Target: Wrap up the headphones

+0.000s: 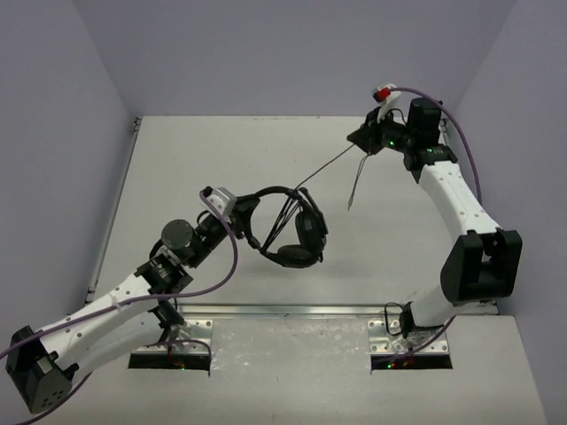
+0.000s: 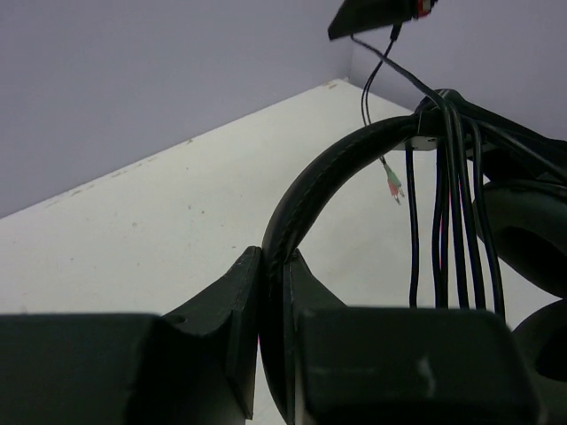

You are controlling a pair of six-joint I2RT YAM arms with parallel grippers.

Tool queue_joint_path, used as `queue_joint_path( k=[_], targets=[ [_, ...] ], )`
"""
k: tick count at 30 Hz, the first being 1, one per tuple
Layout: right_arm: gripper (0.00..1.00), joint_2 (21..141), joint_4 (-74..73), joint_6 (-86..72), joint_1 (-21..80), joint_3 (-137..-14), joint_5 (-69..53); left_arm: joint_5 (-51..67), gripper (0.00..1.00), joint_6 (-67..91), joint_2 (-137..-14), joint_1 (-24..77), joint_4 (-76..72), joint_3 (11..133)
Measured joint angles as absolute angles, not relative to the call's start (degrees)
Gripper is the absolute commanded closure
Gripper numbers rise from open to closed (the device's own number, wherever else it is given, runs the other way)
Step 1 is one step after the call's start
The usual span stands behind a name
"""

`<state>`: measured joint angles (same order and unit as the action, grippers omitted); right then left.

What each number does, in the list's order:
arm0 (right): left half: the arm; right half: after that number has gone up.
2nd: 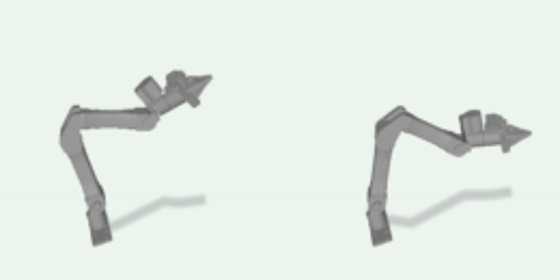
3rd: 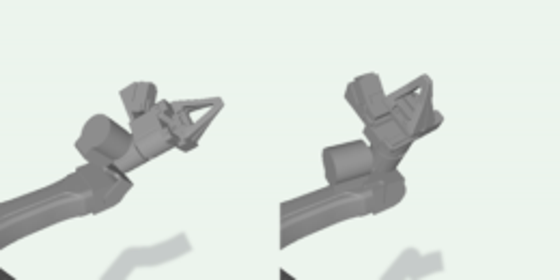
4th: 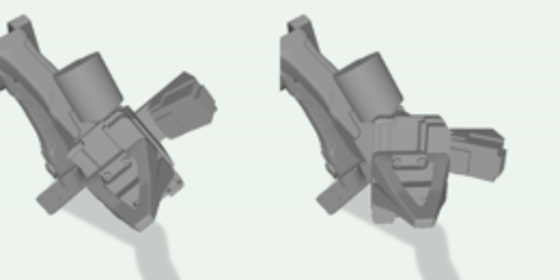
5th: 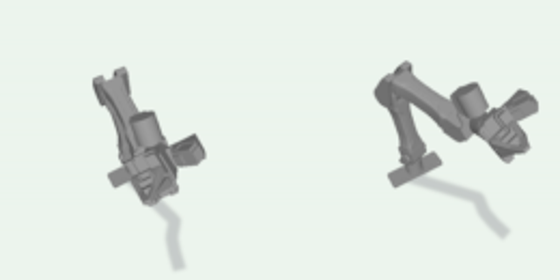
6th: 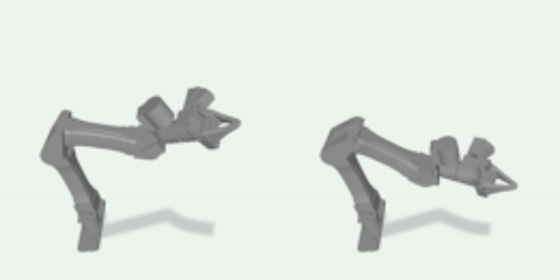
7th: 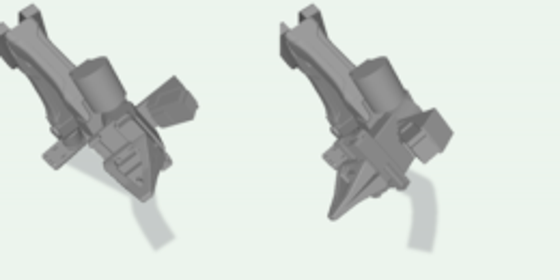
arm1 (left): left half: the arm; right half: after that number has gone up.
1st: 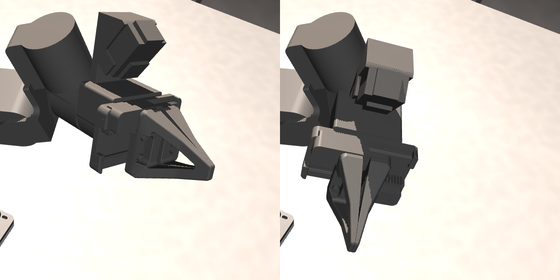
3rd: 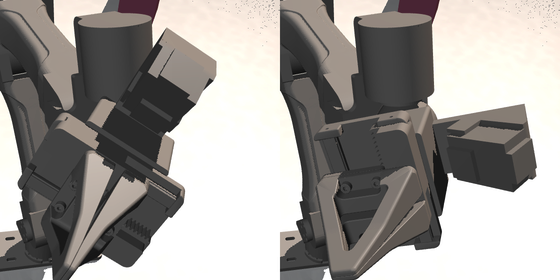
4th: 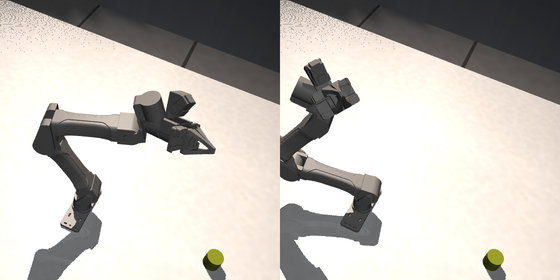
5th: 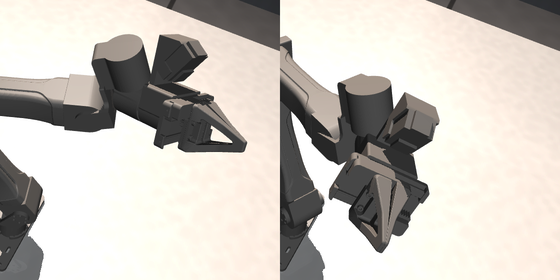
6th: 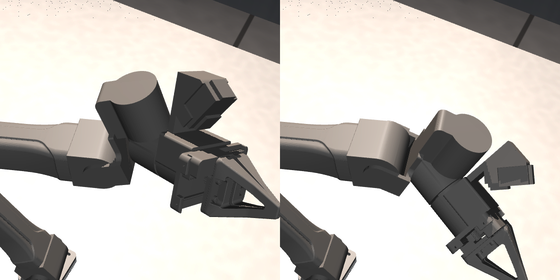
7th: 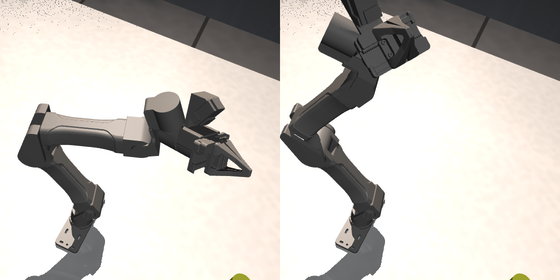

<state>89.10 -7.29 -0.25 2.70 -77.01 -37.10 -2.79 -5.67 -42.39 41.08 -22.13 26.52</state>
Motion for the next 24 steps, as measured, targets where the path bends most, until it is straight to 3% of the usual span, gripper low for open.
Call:
queue_joint_path(
  k=[14, 24],
  targets=[
    [0.99, 83.61, 19.55, -11.7, 14.06, -51.46, -42.52, -17.96, 1.0, 5.26, -42.68, 42.5, -7.16, 44.16],
    [0.99, 71.57, 47.37, -21.47, 33.12, -34.2, -37.56, -38.74, 1.0, 18.04, -60.58, 43.22, 5.98, 67.99]
  ],
)
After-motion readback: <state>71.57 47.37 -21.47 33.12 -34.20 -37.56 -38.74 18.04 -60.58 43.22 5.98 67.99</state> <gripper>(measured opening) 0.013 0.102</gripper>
